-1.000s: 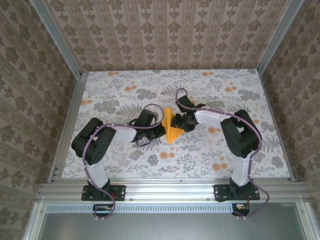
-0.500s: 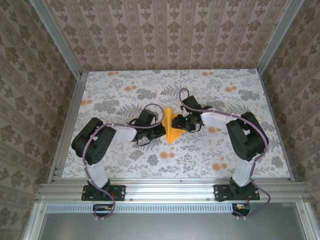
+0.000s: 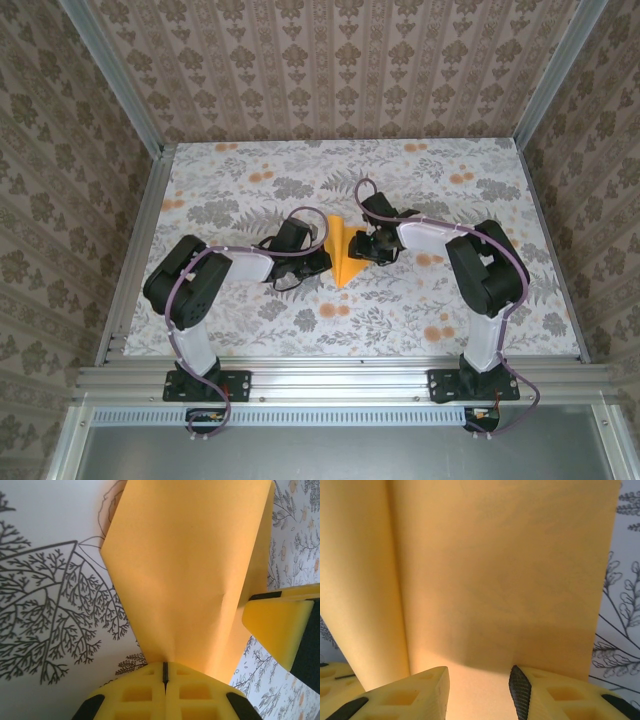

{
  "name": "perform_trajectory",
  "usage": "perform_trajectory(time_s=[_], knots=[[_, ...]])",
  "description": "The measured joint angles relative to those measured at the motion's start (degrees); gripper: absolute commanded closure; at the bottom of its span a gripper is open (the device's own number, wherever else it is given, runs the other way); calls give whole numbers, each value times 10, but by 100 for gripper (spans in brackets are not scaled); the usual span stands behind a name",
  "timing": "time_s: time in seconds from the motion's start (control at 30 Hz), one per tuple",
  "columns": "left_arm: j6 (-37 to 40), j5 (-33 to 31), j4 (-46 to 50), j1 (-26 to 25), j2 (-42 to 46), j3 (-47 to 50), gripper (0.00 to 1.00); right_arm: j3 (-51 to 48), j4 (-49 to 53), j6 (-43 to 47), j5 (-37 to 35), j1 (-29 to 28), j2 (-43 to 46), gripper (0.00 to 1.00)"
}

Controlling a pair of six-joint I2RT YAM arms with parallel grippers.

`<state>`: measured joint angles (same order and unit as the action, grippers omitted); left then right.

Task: Fold a paper plane with a square sheet of paper (pick it up from the middle)
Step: Fourth fold the wing at the center of the table.

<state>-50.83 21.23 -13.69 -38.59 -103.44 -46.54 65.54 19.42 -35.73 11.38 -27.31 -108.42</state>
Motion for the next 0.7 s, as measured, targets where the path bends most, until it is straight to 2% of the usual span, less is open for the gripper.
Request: perform_trajectory(time_s=[0.3,0.7], knots=[[1,32,-44,-2,0,0,98,-17,-48,-21,22,2,-1,58],[1,29,-39,-4,-12,-7,100,-44,-95,-37,48,13,5,61]])
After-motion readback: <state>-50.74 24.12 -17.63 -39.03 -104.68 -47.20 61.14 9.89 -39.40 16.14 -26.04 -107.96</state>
